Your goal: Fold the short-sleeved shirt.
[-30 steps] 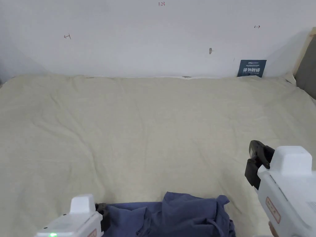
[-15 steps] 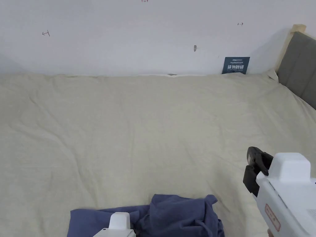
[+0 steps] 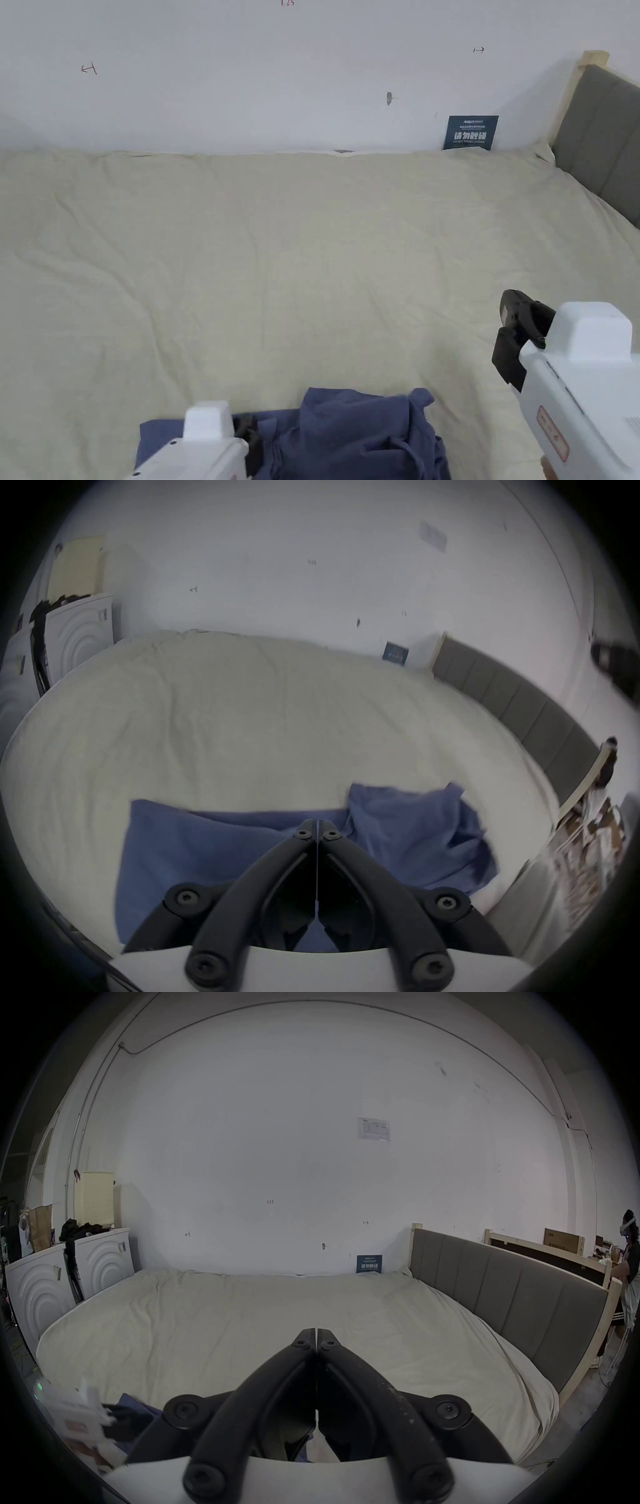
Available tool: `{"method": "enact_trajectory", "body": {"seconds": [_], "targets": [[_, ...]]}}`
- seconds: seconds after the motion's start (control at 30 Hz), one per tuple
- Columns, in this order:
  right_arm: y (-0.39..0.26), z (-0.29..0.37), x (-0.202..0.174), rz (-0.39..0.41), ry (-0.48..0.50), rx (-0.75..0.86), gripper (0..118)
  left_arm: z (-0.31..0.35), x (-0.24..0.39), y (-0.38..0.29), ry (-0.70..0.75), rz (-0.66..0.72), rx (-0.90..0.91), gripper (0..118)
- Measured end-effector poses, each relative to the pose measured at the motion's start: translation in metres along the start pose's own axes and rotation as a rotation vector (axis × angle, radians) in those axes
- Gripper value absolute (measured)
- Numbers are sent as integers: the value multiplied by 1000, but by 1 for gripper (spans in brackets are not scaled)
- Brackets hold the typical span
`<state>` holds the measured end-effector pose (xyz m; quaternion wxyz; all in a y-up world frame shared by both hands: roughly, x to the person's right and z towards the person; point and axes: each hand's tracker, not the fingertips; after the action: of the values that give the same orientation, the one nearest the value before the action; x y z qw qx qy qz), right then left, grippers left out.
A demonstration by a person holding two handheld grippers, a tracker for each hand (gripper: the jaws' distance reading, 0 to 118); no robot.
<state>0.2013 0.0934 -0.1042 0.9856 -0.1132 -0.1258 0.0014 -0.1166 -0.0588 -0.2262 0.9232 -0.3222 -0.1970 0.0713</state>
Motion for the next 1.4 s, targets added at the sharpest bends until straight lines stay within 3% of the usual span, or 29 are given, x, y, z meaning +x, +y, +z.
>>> {"method": "enact_trajectory", "body": {"seconds": [0.17,0.27,0.33,0.37,0.4,0.47,0.5,0.67,0.8,0.9,1.0,1.1,1.4], "targets": [[6,1,-12,15,25,13,2,28,-64,32,-98,250,-88,8],[4,-1,-16,20,40,11,2,33,-107,34,-150,373,-139,32],[4,-1,-22,23,49,5,2,36,-128,32,-109,378,-163,36],[3,-2,-24,25,51,2,2,36,-137,30,-72,371,-179,51],[2,-3,-26,26,53,-1,2,34,-145,28,-56,351,-189,77],[1,-5,-28,26,57,-8,2,29,-160,24,-43,340,-258,116],[0,-5,-29,29,59,-11,2,26,-167,22,-44,340,-278,118],[-2,-10,-34,44,63,-36,2,5,-196,10,-111,398,-344,113],[-5,-14,-34,45,61,-49,2,-16,-211,-4,-139,430,-356,60],[-6,-16,-34,54,53,-60,2,-21,-212,-10,-193,414,-346,56],[-7,-17,-33,55,48,-67,2,-24,-204,-10,-203,403,-352,25],[-8,-20,-31,54,46,-74,2,-27,-196,-13,-173,363,-352,13],[-6,-26,-27,60,57,-64,2,23,-188,19,-97,312,-247,10]]}}
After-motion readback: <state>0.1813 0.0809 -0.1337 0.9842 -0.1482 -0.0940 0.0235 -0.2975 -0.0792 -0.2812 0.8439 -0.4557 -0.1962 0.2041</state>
